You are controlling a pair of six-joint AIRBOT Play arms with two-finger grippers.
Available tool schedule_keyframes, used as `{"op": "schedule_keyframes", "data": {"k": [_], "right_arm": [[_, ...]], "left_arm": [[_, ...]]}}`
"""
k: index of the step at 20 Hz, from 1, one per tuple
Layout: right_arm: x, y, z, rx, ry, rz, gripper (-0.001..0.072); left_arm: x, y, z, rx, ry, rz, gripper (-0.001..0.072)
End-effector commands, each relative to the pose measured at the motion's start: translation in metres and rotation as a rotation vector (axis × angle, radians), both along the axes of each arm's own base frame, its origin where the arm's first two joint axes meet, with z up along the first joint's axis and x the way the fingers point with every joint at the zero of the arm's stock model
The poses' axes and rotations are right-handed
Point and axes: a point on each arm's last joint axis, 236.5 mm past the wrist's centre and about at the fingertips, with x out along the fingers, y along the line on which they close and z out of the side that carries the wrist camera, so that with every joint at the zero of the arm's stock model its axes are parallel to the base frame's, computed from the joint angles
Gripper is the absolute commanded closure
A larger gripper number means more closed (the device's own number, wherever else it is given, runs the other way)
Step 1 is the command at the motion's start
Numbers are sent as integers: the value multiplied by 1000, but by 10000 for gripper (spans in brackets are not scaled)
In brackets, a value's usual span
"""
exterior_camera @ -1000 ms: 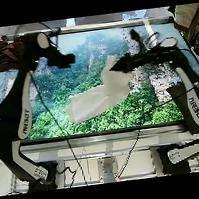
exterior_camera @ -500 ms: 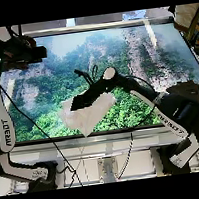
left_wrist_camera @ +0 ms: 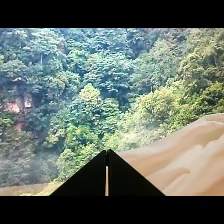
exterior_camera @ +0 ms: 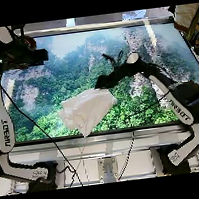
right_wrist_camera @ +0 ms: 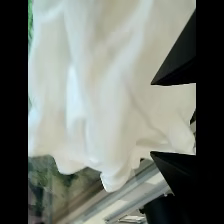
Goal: Fold the shirts.
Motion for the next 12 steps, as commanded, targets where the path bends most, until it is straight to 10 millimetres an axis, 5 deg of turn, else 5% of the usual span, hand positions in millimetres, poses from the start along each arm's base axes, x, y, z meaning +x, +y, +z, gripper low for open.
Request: {"op": "schedule_keyframes", "data": {"k": [1, 5, 8, 12], "right_arm": [[26, -83, -22, -101, 47, -122, 205], [21, -98, -63, -141, 114, -89, 197], [13, -87, -96, -103, 199, -61, 197], [15, -56, -107, 81, 275, -77, 196]], "left_arm": [[4, -27, 8, -111, -29, -42, 697], [4, -51, 16, -210, -43, -77, 697], [3, -54, 17, -221, -38, -82, 697], [3, -53, 17, -221, -38, -82, 697]]}}
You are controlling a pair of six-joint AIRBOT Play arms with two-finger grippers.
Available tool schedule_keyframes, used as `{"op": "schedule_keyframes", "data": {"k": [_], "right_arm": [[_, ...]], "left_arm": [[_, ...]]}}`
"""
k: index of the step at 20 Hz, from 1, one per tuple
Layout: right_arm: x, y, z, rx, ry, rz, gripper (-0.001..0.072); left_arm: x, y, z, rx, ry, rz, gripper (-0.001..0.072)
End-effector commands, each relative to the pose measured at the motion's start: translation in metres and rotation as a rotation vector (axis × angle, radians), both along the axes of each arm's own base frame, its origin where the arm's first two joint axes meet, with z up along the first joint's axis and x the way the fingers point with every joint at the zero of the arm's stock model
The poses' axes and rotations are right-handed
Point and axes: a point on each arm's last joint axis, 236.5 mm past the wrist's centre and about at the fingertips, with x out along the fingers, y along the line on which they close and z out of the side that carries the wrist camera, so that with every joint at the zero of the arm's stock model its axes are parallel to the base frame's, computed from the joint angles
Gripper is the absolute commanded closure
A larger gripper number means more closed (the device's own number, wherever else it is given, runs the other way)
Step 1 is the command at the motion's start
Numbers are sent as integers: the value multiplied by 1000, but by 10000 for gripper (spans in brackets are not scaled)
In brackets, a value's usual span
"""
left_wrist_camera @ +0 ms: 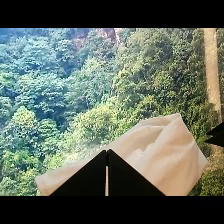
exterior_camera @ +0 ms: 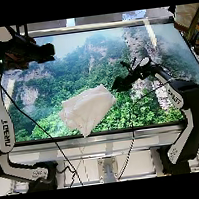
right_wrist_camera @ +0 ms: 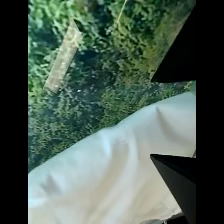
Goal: Fold the shirts.
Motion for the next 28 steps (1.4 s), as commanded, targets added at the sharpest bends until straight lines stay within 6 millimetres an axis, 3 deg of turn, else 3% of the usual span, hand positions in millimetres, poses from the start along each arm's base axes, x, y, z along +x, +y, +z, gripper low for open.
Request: {"op": "schedule_keyframes", "data": {"k": [1, 8, 12, 13, 14, 15, 18, 20, 21, 22, 24, 26, 28], "right_arm": [[5, 23, -7, 149, 53, -47, 196], [1, 58, -11, 167, 3, -9, 196], [-26, 80, -5, 190, 44, 83, 200], [-28, 82, -2, 202, 55, 88, 272], [-27, 85, 5, 232, 60, 80, 508], [-21, 87, 13, 276, 49, 61, 670], [18, 78, 50, 388, -46, -64, 685], [49, 40, 63, 272, -198, -78, 686], [65, 5, 65, 141, -258, -89, 685], [77, -35, 69, -3, -307, -112, 685], [93, -136, 93, -304, -398, -193, 685], [78, -246, 131, -591, -434, -313, 685], [21, -341, 161, -854, -329, -394, 686]], "left_arm": [[0, -3, 1, -14, -1, -5, 697], [1, -4, 3, -19, -7, -4, 697], [1, -4, 2, -18, -6, -5, 697], [0, -4, 2, -18, -4, -5, 697], [-1, -4, 2, -17, 0, -7, 697], [-2, -4, 1, -15, 7, -8, 697], [-7, -3, -2, -9, 29, -15, 697], [-7, -3, -2, -9, 30, -15, 697], [-7, -3, -2, -9, 30, -15, 697], [-8, -4, -2, -11, 30, -16, 697], [-8, -6, -1, -23, 31, -22, 697], [-8, -9, 0, -33, 29, -25, 697], [-7, -13, 3, -54, 22, -31, 697]]}}
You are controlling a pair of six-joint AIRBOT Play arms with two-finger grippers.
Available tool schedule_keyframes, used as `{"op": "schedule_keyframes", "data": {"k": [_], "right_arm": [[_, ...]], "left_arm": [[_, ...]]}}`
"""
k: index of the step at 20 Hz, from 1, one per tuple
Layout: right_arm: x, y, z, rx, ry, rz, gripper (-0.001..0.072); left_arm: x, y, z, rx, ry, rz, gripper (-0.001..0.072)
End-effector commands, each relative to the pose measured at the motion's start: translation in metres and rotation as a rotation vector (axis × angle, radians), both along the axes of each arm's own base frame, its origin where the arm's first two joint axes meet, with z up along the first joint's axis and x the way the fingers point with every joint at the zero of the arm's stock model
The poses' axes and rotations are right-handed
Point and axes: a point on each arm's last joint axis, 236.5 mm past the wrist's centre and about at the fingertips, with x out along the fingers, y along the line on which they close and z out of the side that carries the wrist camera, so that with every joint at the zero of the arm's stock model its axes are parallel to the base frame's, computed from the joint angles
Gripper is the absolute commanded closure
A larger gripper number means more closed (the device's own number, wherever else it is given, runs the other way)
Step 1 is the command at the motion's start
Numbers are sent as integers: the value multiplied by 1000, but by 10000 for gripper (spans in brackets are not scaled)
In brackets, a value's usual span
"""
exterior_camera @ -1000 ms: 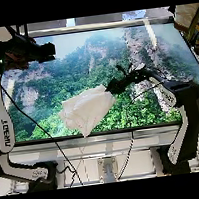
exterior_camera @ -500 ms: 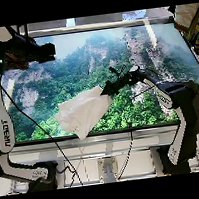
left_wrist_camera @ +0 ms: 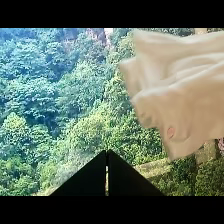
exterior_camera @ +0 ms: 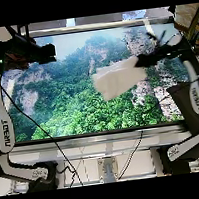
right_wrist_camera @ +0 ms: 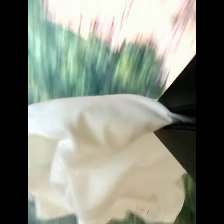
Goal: Fold the shirts.
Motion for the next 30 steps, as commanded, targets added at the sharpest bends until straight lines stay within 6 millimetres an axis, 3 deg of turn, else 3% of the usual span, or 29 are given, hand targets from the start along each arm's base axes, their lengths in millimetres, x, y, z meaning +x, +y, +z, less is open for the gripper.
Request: {"op": "schedule_keyframes", "data": {"k": [1, 2, 3, 6, 12, 15, 17, 18, 19, 21, 24, 25, 27, 29, 30], "right_arm": [[-93, -187, 54, -499, 156, -300, 685], [-130, -218, 67, -582, 235, -357, 685], [-155, -236, 78, -612, 265, -424, 686], [-220, -248, 82, -587, 352, -527, 686], [-366, -219, 13, -638, 698, -485, 686], [-416, -191, -24, -590, 787, -461, 686], [-439, -177, -50, -555, 840, -439, 684], [-440, -171, -63, -541, 828, -426, 680], [-438, -166, -71, -521, 816, -416, 621], [-431, -167, -73, -516, 784, -427, 315], [-407, -175, -53, -521, 671, -506, 307], [-388, -176, -39, -507, 586, -535, 308], [-330, -166, -8, -395, 346, -583, 308], [-249, -129, 40, -160, 12, -574, 308], [-208, -104, 76, -16, -178, -535, 309]], "left_arm": [[2, -9, 5, -42, -14, -11, 697], [3, -14, 9, -64, -24, -14, 697], [3, -19, 11, -87, -29, -21, 697], [-4, -34, 17, -137, -24, -82, 697], [-14, -38, 15, -138, -3, -132, 697], [-12, -39, 17, -142, -12, -132, 697], [-12, -39, 17, -142, -12, -133, 697], [-12, -39, 17, -143, -11, -133, 697], [-13, -39, 16, -142, -8, -135, 697], [-16, -39, 15, -139, 2, -139, 697], [-20, -38, 13, -134, 19, -146, 697], [-20, -38, 13, -134, 19, -146, 697], [-19, -38, 13, -135, 17, -143, 697], [-19, -39, 13, -139, 18, -142, 697], [-20, -41, 14, -146, 20, -146, 697]]}}
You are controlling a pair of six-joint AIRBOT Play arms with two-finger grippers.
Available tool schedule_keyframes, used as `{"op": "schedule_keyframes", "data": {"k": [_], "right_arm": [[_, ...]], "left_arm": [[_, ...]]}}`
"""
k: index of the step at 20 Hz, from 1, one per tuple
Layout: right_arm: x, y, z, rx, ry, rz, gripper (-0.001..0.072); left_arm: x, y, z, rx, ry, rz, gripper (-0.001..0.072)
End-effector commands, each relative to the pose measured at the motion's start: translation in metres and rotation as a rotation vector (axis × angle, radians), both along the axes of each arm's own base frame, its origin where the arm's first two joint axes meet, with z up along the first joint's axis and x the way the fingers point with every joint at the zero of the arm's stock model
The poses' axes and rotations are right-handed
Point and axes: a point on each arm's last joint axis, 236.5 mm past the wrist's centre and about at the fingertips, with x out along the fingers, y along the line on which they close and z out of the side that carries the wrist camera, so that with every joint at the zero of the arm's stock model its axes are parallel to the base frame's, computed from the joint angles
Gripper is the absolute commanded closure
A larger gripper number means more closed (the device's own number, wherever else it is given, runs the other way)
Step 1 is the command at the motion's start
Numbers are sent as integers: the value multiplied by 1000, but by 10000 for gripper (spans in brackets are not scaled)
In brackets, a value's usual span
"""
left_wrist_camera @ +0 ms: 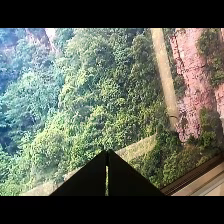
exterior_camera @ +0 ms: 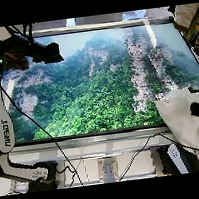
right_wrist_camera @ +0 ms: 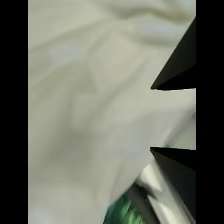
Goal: Fold the shirts.
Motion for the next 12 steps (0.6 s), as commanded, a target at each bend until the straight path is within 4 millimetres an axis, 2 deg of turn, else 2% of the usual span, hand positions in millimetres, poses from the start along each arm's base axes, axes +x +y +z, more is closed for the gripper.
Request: {"op": "schedule_keyframes", "data": {"k": [1, 2, 3, 4, 5, 7, 9, 12], "right_arm": [[132, 73, 118, 269, -708, 113, 310], [150, 89, 149, 336, -854, 154, 311], [159, 102, 167, 375, -930, 190, 318], [160, 118, 166, 401, -923, 237, 390], [156, 136, 151, 403, -853, 311, 447], [142, 166, 107, 396, -667, 413, 446], [128, 186, 61, 357, -492, 471, 444], [119, 216, 23, 360, -385, 541, 444]], "left_arm": [[-2, -3, 1, -14, 8, -7, 697], [-2, -3, 1, -13, 7, -8, 697], [-2, -3, 1, -13, 6, -7, 697], [-1, -3, 1, -14, 3, -5, 697], [-1, -3, 2, -14, 0, -4, 697], [-1, -3, 1, -11, -1, -7, 697], [-2, -3, 1, -2, -7, -26, 697], [-15, -1, -5, 19, 39, -60, 697]]}}
